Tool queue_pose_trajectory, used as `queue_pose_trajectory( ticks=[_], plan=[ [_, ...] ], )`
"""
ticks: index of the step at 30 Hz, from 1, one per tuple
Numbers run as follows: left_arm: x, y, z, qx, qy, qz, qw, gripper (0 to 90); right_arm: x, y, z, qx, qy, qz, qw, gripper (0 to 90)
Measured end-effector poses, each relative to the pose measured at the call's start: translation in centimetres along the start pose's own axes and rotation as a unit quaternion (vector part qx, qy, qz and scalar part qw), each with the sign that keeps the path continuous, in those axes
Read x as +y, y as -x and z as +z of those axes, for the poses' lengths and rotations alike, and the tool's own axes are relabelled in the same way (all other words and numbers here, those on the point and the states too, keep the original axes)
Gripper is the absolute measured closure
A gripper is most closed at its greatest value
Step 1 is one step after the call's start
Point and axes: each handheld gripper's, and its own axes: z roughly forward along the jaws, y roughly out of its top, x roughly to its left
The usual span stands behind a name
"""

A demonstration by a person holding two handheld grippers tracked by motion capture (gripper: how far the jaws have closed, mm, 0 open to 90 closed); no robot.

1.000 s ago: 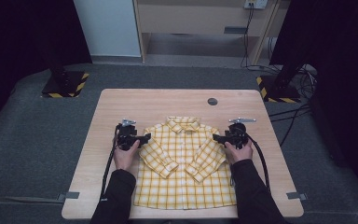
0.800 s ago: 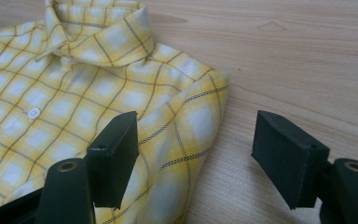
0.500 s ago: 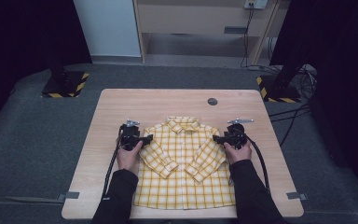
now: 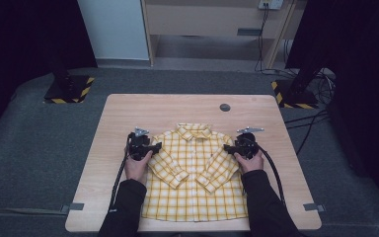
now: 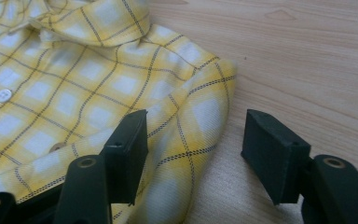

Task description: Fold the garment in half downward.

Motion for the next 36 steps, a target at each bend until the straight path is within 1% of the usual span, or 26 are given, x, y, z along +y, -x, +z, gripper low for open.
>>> queue_pose_trajectory(
  ticks=[1, 2, 4, 6, 7, 8, 9, 10, 13, 18, 19, 24, 26, 29, 34, 36],
  plan=[
    [0.0, 0.0, 0.0, 0.002, 0.001, -0.002, 1.0000, 43.1, -0.1, -0.1, 0.0, -0.006, 0.004, -0.004, 1.0000, 43.8],
    [0.0, 0.0, 0.0, 0.002, 0.001, -0.002, 1.0000, 45.0, -0.2, -0.1, 0.0, -0.009, 0.008, -0.003, 0.9999, 45.4],
    [0.0, -0.1, 0.0, 0.001, 0.002, -0.006, 1.0000, 46.1, -0.3, -0.1, 0.0, -0.009, 0.012, -0.001, 0.9999, 46.7],
    [0.0, -0.1, 0.0, 0.005, 0.002, -0.005, 1.0000, 48.4, -0.4, -0.1, 0.0, -0.010, 0.019, 0.005, 0.9998, 50.1],
    [0.0, 0.0, 0.0, 0.008, 0.002, -0.003, 1.0000, 50.4, -0.6, -0.1, 0.0, -0.014, 0.024, 0.004, 0.9996, 51.9],
    [0.0, 0.0, 0.0, 0.008, 0.002, -0.003, 1.0000, 51.5, -0.6, -0.1, 0.0, -0.014, 0.024, 0.004, 0.9996, 51.9],
    [0.0, 0.1, 0.0, 0.013, 0.001, 0.000, 0.9999, 52.6, -0.6, -0.3, 0.0, -0.020, 0.026, -0.002, 0.9995, 54.0],
    [0.0, 0.1, 0.0, 0.013, 0.001, 0.000, 0.9999, 53.8, -0.6, -0.3, 0.0, -0.020, 0.026, -0.002, 0.9995, 54.0],
    [0.0, 0.2, 0.1, 0.018, 0.000, 0.005, 0.9998, 55.8, -0.7, -0.8, 0.2, -0.027, 0.030, -0.016, 0.9991, 57.5],
    [0.0, 0.3, 0.1, 0.016, 0.000, 0.003, 0.9999, 59.9, -0.8, -1.0, 0.3, -0.027, 0.034, -0.016, 0.9989, 60.4],
    [0.0, 0.3, 0.1, 0.012, 0.001, 0.002, 0.9999, 61.4, -0.8, -1.0, 0.3, -0.027, 0.035, -0.017, 0.9989, 61.5],
    [0.0, 0.4, 0.1, 0.014, 0.000, 0.005, 0.9999, 63.1, -0.9, -1.2, 0.3, -0.024, 0.036, -0.016, 0.9989, 64.8],
    [0.0, 0.4, 0.1, 0.009, 0.000, 0.004, 0.9999, 66.6, -0.9, -1.3, 0.3, -0.022, 0.037, -0.016, 0.9989, 66.8],
    [0.0, 0.4, 0.1, 0.012, 0.000, 0.004, 0.9999, 68.7, -0.9, -1.3, 0.3, -0.020, 0.038, -0.017, 0.9989, 68.9],
    [0.0, 0.5, 0.1, 0.007, 0.000, -0.003, 1.0000, 72.8, -0.9, -1.3, 0.3, -0.019, 0.039, -0.011, 0.9990, 71.3],
    [0.0, 0.4, 0.2, 0.003, -0.001, -0.007, 1.0000, 75.4, -0.9, -1.3, 0.3, -0.017, 0.039, -0.007, 0.9991, 73.8]
  ],
)
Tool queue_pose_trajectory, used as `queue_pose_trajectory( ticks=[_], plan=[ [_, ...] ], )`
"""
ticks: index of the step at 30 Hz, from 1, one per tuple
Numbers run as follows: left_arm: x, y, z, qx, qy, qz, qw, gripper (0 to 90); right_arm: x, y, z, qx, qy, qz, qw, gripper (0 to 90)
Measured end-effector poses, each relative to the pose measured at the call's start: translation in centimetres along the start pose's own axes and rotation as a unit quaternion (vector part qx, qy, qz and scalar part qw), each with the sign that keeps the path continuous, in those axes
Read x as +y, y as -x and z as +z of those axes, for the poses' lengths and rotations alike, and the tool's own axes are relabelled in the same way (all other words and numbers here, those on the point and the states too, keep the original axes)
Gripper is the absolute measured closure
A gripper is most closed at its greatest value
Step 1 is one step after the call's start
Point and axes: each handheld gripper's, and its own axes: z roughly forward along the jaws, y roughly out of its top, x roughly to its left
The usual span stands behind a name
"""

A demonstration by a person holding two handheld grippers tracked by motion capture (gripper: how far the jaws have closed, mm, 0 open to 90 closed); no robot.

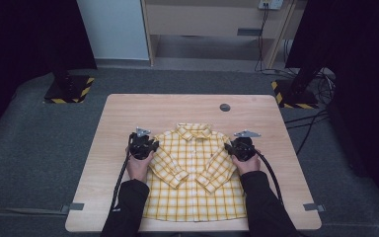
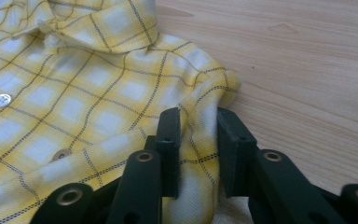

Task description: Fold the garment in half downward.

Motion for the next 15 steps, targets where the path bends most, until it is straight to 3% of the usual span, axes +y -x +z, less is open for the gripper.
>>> queue_pose_trajectory(
  ticks=[4, 15],
  plan=[
    [-0.01, -0.03, 0.03, -0.009, -0.001, -0.010, 0.9999, 81.5, -0.01, -0.07, 0.02, 0.003, 0.000, 0.006, 1.0000, 78.8],
    [-0.09, -0.06, -0.24, -0.015, -0.002, -0.017, 0.9997, 84.0, 0.28, -0.34, -0.30, 0.002, -0.005, 0.006, 1.0000, 84.7]
  ],
)
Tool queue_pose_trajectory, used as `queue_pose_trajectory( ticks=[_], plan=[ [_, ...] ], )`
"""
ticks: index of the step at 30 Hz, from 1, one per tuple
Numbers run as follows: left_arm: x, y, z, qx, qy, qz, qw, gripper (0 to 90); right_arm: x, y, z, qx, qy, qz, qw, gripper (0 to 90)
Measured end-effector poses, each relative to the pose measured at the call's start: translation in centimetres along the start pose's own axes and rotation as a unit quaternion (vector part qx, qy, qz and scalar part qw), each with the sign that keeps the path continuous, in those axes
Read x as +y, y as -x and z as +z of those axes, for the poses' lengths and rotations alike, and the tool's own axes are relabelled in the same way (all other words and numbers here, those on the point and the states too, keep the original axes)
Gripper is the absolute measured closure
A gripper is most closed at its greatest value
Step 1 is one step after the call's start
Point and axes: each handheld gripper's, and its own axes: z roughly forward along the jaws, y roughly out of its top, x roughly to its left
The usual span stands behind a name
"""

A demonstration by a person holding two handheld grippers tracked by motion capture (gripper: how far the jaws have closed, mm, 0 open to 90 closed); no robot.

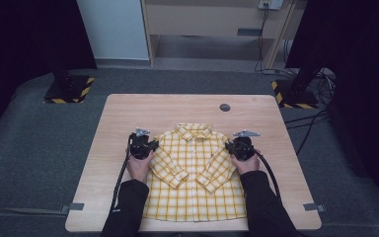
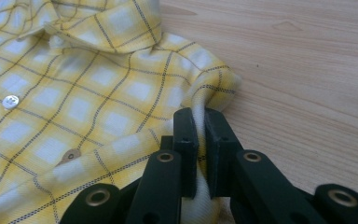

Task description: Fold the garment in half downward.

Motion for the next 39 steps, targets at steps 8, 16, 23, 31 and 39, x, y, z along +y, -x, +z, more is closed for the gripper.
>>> queue_pose_trajectory(
  ticks=[8, 16, 23, 31, 39],
  plan=[
    [0.6, 0.7, -2.0, -0.019, 0.020, 0.009, 0.9996, 84.4, 0.8, -0.2, -1.7, 0.011, 0.019, -0.004, 0.9998, 84.8],
    [1.4, 2.2, -4.9, -0.045, 0.053, 0.027, 0.9972, 84.5, 1.5, -0.7, -4.2, 0.031, 0.043, -0.009, 0.9986, 84.7],
    [1.4, 3.4, -6.9, -0.058, 0.072, 0.045, 0.9947, 84.5, 1.7, -1.4, -6.4, 0.047, 0.059, -0.015, 0.9971, 84.4],
    [1.2, 4.6, -9.2, -0.066, 0.072, 0.071, 0.9927, 84.5, 1.4, -1.9, -8.5, 0.057, 0.068, -0.023, 0.9957, 84.4],
    [0.7, 5.5, -11.0, -0.075, 0.069, 0.087, 0.9910, 84.4, 0.8, -2.6, -10.6, 0.066, 0.075, -0.040, 0.9942, 84.3]
  ],
)
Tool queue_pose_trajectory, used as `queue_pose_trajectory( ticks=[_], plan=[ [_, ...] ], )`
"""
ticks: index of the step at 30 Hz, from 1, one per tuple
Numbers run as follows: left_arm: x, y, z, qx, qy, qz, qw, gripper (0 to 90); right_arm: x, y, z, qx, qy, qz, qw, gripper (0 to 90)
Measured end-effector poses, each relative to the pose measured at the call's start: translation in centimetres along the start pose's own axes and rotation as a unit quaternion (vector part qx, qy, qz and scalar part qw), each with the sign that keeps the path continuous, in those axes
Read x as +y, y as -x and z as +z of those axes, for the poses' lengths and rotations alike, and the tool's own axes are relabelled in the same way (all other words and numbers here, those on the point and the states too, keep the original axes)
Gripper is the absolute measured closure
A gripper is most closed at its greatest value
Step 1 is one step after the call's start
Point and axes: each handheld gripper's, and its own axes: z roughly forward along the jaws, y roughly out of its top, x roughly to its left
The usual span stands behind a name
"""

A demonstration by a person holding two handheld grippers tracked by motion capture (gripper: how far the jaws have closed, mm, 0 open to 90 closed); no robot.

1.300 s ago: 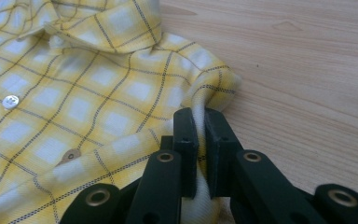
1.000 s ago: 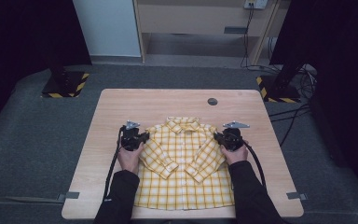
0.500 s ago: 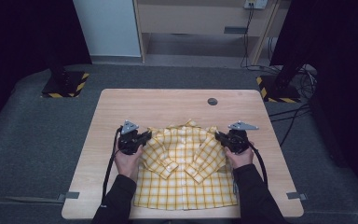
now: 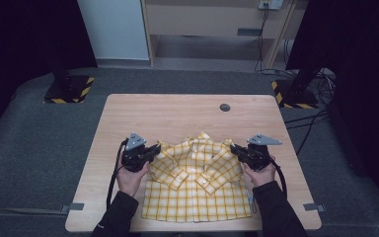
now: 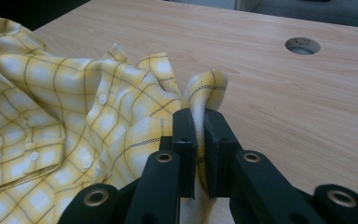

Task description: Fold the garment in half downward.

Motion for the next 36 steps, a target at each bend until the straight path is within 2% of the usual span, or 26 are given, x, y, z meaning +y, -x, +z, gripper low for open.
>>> queue_pose_trajectory(
  ticks=[3, 9, 18, 26, 36],
  plan=[
    [-0.2, 0.3, -0.6, 0.000, -0.002, 0.005, 1.0000, 84.4, -0.3, -0.3, -0.7, 0.005, 0.002, -0.001, 1.0000, 84.2],
    [-0.9, 0.7, -1.8, -0.010, 0.000, 0.003, 0.9999, 84.3, -1.3, -0.9, -1.8, 0.012, -0.001, -0.003, 0.9999, 84.0],
    [-2.2, 1.0, -2.9, -0.023, -0.012, -0.001, 0.9997, 84.3, -2.9, -1.4, -2.9, 0.024, -0.008, -0.001, 0.9997, 83.8],
    [-3.6, 1.5, -3.3, -0.030, -0.029, -0.003, 0.9991, 84.0, -3.9, -1.4, -3.0, 0.027, -0.018, 0.008, 0.9995, 83.4],
    [-5.9, 1.6, -2.6, -0.018, -0.065, 0.001, 0.9977, 83.8, -5.8, -1.4, -2.9, 0.027, -0.045, 0.013, 0.9985, 82.5]
  ],
)
